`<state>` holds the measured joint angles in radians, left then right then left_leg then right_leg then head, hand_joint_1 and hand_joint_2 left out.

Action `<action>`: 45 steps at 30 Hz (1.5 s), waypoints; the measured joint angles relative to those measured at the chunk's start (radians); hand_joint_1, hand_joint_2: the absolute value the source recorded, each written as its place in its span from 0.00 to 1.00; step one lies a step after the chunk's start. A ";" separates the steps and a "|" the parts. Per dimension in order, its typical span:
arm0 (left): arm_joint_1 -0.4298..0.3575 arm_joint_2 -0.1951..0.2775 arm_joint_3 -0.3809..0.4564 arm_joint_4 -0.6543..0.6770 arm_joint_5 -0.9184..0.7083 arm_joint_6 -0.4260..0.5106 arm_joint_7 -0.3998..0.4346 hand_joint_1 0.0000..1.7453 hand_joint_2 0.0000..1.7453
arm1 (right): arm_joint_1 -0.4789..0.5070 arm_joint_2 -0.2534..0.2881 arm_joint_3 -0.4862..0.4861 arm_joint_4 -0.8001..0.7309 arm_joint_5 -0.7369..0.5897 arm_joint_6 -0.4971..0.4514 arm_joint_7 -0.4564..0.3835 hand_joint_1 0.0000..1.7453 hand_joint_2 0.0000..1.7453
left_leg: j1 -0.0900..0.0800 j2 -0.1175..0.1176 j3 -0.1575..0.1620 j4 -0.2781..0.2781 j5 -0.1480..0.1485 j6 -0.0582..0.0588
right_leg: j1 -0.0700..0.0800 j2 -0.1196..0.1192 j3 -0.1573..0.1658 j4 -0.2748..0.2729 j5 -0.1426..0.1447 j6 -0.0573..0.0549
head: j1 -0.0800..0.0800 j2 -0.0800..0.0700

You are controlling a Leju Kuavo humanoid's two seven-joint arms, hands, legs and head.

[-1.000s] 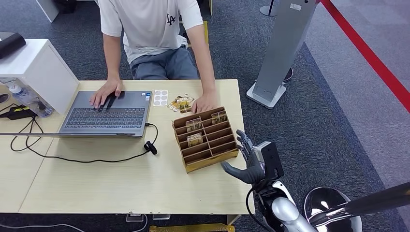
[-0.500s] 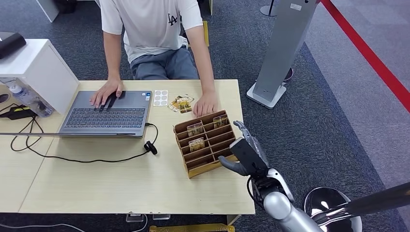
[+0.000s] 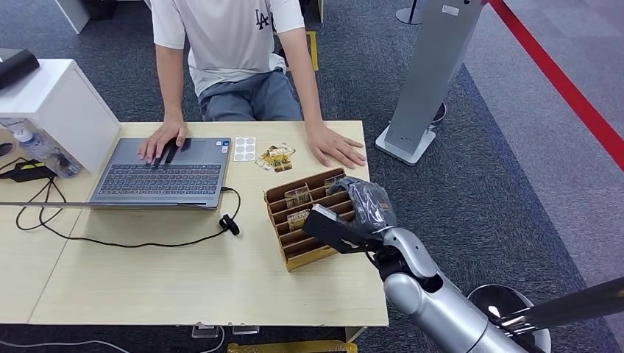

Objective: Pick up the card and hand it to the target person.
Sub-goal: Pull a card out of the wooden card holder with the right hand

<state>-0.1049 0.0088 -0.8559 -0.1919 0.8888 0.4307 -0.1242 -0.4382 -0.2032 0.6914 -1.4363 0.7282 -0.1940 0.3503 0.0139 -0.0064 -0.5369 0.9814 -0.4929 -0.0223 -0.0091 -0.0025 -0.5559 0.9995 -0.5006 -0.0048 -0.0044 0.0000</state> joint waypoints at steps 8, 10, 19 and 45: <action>-0.003 -0.005 -0.009 0.000 0.001 0.000 0.007 0.00 0.00 | -0.095 0.008 0.066 0.072 0.164 0.036 0.070 0.35 1.00 | 0.000 0.000 0.000 0.000 0.000 0.000 | 0.000 0.000 0.000 0.000 0.000 0.000 | 0.000 0.000; -0.005 -0.007 -0.012 0.000 0.002 -0.001 0.008 0.00 0.00 | -0.122 0.011 0.083 0.102 0.201 0.041 0.085 0.36 1.00 | 0.000 0.000 0.000 0.000 0.000 0.000 | 0.000 0.000 0.000 0.000 0.000 0.000 | 0.000 0.000; -0.013 -0.011 -0.024 0.000 0.000 -0.003 0.014 0.00 0.00 | -0.215 0.023 0.135 0.224 0.277 0.050 0.113 0.41 1.00 | 0.000 0.000 0.000 0.000 0.000 0.000 | 0.000 0.000 0.000 0.000 0.000 0.000 | 0.001 0.000; -0.019 -0.012 -0.042 0.000 0.006 -0.011 0.009 0.00 0.00 | -0.291 0.085 0.206 0.454 0.241 0.016 0.061 0.51 1.00 | 0.000 0.000 0.000 0.000 0.000 0.000 | 0.000 0.000 0.000 0.000 0.000 0.000 | 0.000 0.000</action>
<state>-0.1236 -0.0031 -0.8975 -0.1919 0.8948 0.4201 -0.1156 -0.7295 -0.1184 0.8971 -0.9822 0.9693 -0.1784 0.4108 0.0139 -0.0068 -0.5366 0.9814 -0.4927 -0.0222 -0.0091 -0.0029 -0.5561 0.9996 -0.5006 -0.0048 -0.0045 0.0000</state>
